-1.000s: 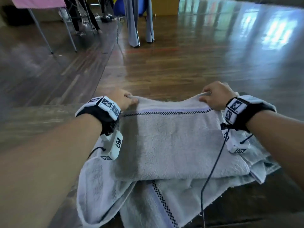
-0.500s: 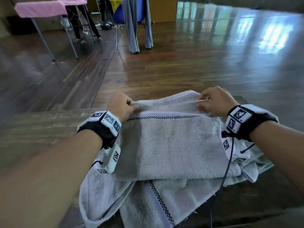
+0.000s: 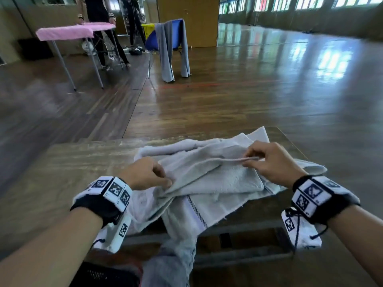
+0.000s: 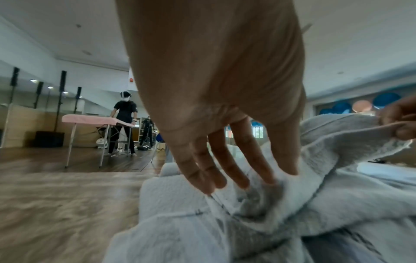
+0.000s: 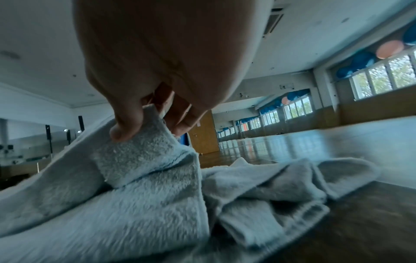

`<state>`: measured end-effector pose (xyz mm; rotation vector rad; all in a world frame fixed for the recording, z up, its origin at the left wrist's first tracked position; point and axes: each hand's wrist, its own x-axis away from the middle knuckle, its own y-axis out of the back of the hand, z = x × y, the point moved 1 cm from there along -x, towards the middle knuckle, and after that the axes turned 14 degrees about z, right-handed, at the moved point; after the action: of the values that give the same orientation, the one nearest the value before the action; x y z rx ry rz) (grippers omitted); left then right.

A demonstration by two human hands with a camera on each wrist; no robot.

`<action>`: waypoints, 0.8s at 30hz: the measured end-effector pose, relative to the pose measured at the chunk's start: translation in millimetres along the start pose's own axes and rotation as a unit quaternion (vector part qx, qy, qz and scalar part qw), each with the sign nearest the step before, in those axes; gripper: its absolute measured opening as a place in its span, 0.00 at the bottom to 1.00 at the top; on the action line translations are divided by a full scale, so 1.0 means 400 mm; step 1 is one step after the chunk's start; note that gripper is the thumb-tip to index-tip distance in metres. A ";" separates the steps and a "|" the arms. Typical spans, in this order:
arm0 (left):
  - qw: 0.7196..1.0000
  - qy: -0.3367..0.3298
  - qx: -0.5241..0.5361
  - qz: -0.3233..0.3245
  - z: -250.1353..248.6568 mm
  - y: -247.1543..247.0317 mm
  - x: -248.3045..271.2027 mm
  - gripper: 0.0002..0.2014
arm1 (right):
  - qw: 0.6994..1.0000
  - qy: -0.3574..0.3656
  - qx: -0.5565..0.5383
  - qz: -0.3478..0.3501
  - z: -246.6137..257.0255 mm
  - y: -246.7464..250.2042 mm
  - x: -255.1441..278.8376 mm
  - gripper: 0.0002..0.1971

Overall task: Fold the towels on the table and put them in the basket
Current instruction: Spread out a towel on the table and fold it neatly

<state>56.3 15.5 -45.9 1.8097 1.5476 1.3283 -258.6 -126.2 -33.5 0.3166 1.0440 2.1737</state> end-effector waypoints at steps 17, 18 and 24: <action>0.979 -0.161 0.116 -0.057 -0.361 -0.033 -0.091 0.20 | 0.994 0.088 -0.053 -0.033 0.089 -0.084 0.053 0.07; 0.976 -0.165 0.129 -0.061 -0.358 -0.035 -0.094 0.18 | 0.992 0.092 -0.072 -0.036 0.080 -0.091 0.056 0.06; 0.979 -0.156 0.127 -0.018 -0.354 -0.021 -0.089 0.20 | 0.987 0.108 -0.101 -0.058 0.047 -0.089 0.058 0.05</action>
<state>-65.8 -51.6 -1.3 2.0158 1.6190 0.8078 -249.1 -83.7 -50.2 -0.0735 0.9222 2.2197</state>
